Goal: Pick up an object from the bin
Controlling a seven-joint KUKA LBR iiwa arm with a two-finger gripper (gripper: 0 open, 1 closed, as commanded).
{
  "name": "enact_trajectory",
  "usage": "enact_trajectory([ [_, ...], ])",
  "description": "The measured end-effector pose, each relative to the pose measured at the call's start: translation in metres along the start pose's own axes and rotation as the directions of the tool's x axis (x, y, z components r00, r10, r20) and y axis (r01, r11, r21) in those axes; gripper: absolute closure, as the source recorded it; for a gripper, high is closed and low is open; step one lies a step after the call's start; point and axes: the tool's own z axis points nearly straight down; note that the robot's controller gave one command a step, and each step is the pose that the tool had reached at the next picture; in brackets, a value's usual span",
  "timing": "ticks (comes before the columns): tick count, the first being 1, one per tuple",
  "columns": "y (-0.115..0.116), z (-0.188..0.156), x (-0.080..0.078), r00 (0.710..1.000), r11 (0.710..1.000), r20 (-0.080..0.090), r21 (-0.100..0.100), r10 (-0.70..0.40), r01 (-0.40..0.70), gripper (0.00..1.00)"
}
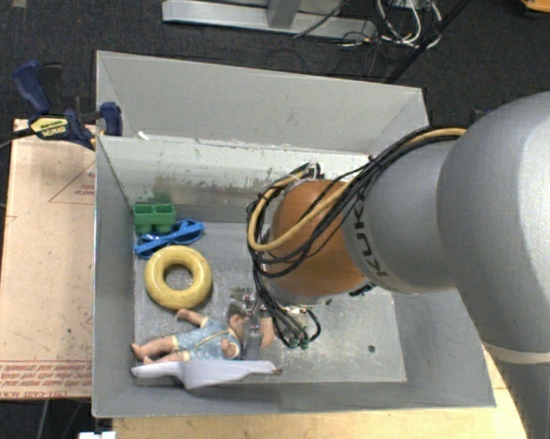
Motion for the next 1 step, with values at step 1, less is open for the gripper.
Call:
enact_trajectory([
  [1, -0.0001, 0.0, 0.0, 1.0, 1.0, 0.0, 0.0, 0.001, -0.001, 1.0],
])
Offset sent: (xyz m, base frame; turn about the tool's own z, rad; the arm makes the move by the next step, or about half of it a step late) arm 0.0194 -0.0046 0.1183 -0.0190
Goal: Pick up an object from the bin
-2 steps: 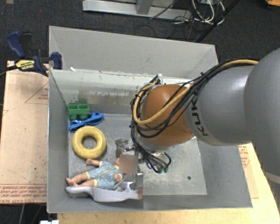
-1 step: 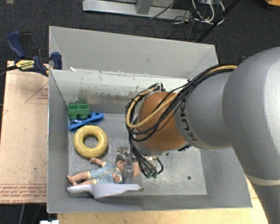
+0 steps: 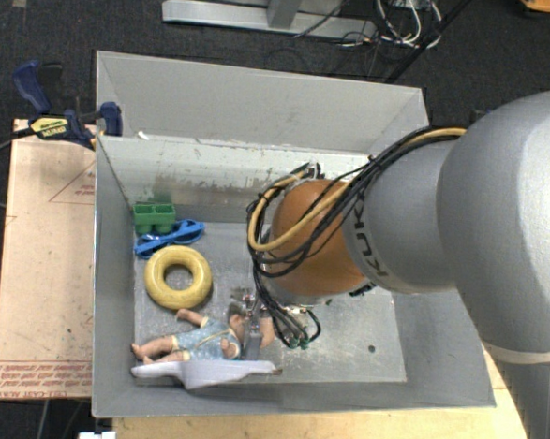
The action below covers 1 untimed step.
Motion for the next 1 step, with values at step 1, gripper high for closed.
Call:
enact_trajectory([
  [1, -0.0054, -0.1173, -0.0206, 1.0, 1.0, 0.001, 0.0, -0.019, 0.019, 1.0],
])
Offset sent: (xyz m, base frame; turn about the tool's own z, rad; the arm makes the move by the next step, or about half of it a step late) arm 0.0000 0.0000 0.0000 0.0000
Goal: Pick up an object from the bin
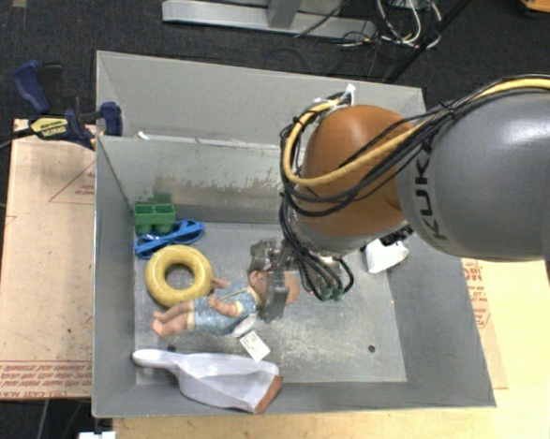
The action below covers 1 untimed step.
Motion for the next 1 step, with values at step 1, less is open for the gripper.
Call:
enact_trajectory([
  [1, -0.0001, 0.0, 0.0, 1.0, 1.0, 0.0, 0.0, 0.0, 0.0, 1.0],
])
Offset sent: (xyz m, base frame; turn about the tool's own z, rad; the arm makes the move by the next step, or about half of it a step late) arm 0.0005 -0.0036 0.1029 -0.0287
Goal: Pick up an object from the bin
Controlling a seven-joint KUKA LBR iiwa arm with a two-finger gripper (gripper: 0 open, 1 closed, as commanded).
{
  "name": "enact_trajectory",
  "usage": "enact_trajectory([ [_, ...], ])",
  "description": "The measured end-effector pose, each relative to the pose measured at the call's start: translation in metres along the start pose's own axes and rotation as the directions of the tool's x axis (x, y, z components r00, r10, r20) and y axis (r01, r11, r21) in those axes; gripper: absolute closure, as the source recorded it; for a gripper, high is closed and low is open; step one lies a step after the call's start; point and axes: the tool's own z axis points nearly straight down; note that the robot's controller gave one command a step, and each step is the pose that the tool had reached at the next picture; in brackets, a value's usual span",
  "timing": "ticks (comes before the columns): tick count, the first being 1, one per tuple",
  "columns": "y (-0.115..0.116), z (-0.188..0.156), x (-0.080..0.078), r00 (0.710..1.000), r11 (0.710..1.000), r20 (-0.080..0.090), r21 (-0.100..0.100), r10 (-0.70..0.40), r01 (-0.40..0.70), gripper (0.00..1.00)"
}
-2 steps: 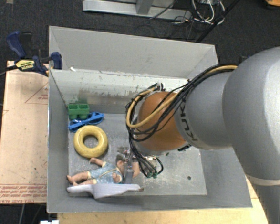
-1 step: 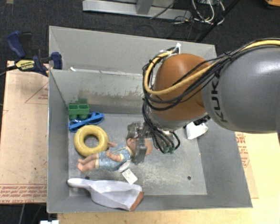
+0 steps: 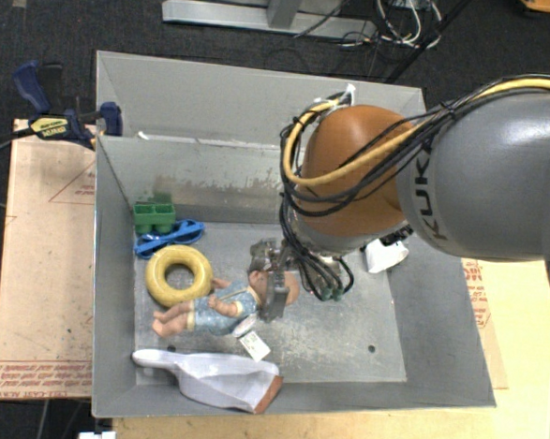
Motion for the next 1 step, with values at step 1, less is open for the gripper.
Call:
enact_trajectory([
  [1, -0.0012, -0.0482, 0.0003, 1.0, 1.0, -0.006, 0.0, -0.014, 0.014, 1.0],
])
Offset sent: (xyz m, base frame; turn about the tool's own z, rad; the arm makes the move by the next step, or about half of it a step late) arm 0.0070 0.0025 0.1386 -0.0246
